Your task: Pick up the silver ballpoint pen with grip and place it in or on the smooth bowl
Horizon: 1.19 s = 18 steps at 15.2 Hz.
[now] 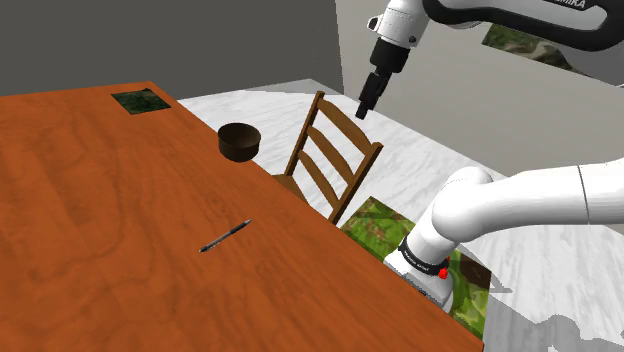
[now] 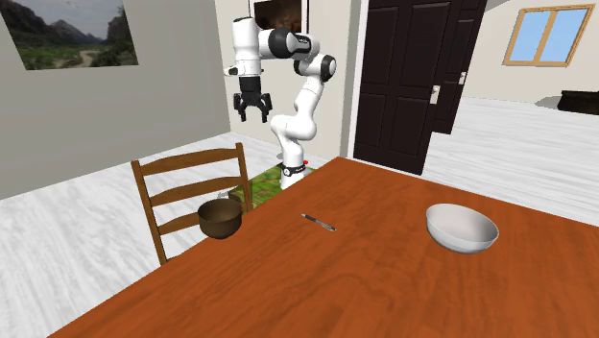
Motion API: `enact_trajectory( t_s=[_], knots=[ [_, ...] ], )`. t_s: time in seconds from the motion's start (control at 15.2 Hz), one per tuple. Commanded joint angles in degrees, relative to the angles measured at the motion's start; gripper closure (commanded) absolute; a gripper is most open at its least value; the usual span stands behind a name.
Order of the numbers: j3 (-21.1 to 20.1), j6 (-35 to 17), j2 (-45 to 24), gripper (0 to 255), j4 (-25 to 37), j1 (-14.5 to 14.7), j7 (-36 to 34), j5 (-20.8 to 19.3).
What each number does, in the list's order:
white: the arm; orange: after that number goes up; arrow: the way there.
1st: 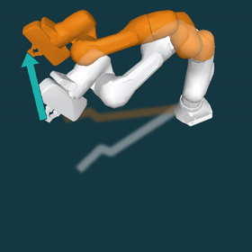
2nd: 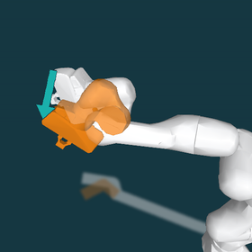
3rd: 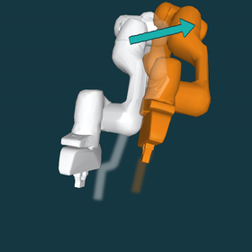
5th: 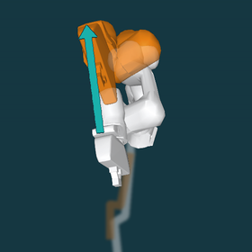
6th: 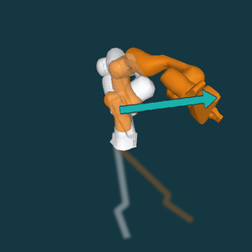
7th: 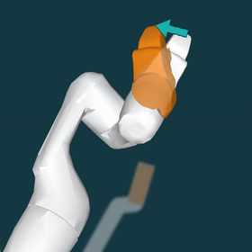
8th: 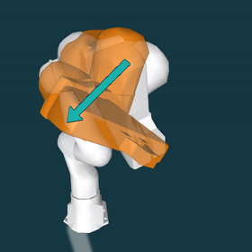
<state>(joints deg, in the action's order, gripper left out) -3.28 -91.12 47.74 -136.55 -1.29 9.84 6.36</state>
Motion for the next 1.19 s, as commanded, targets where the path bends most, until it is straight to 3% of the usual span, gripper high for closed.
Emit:
enact_trajectory(
  t_s=[0.0, 1.12],
  knots=[
    [0.00, 0.00, 0.00, 0, 0.00, 0.00, 0.00, 0.00],
    [-10.56, -23.72, -25.83, 0, 3.26, 12.83, 17.60, -0.55]
  ],
)
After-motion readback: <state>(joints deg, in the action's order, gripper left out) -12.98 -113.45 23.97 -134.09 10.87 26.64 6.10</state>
